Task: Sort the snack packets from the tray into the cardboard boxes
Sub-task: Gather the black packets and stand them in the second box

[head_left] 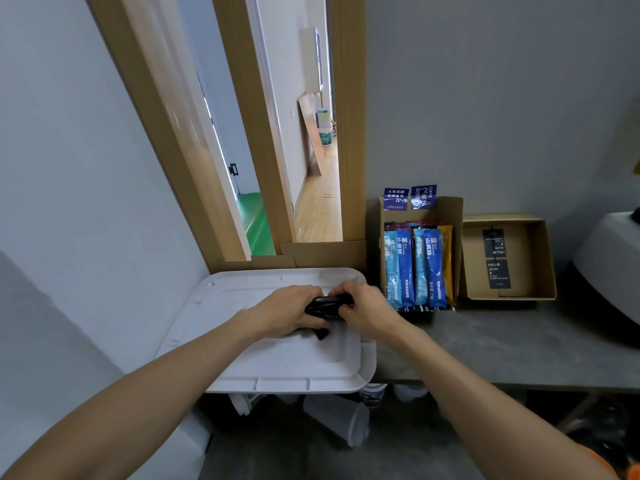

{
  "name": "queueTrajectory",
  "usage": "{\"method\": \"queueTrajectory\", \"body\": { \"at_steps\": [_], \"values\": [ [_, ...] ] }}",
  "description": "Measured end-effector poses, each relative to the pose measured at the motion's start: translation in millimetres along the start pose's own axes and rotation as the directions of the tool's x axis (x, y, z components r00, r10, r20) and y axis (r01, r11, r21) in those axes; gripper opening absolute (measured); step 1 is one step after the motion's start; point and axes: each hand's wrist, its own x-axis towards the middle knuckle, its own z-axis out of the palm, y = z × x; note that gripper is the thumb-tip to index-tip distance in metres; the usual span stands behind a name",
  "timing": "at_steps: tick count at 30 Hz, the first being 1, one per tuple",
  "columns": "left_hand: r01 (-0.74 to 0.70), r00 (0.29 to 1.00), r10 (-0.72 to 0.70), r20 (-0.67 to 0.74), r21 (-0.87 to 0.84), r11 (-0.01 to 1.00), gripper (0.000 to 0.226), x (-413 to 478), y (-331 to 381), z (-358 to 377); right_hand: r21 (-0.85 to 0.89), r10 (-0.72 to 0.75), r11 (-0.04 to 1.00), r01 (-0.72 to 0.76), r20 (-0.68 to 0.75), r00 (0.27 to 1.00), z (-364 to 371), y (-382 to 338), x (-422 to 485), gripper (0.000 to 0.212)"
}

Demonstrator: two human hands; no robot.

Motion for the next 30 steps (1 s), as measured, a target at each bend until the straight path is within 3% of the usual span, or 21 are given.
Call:
{"method": "queueTrajectory", "body": {
  "at_steps": [5,9,15,20,25,27,30],
  "values": [
    [0.003,1.0,-0.003,-0.011,0.019,1.0,0.029,5.8,-1.6,-7.3,-0.046,-0.129,0.99,0.133,0.073,0.989,-5.5,-2.0,-4.0,0.019],
    [-0.036,0.996,0.041,-0.079,0.057,0.998,0.026,5.6,-4.0,-24.1,-0.114,-0.209,0.972,0.207,-0.005,0.978,-8.3,-4.4,-0.4,0.019],
    [-0.002,1.0,0.001,-0.031,-0.03,1.0,0.026,-4.2,-20.3,-40.7,-0.105,-0.264,0.961,0.256,-0.072,0.962,-2.7,-12.4,10.3,0.026],
    [0.028,0.998,-0.036,-0.05,-0.138,0.99,0.021,-11.7,-23.9,-34.6,0.006,-0.209,0.976,0.217,-0.249,0.946,6.1,-14.0,14.4,0.031],
    [0.083,0.993,-0.1,-0.07,-0.217,0.973,0.019,-14.0,-17.6,-24.2,0.13,-0.114,0.98,0.153,-0.271,0.956,6.0,-14.6,18.4,0.031],
    [0.098,0.986,-0.131,-0.1,-0.281,0.955,0.017,-14.2,-18.1,-22.2,0.184,-0.069,0.975,0.123,-0.273,0.959,2.2,-17.3,19.1,0.041],
    [0.083,0.975,-0.157,-0.154,-0.403,0.912,0.012,-16.2,-21.1,-22.5,0.222,0.019,0.974,0.04,-0.261,0.965,-0.6,-15.1,21.1,0.072]
  ]
}}
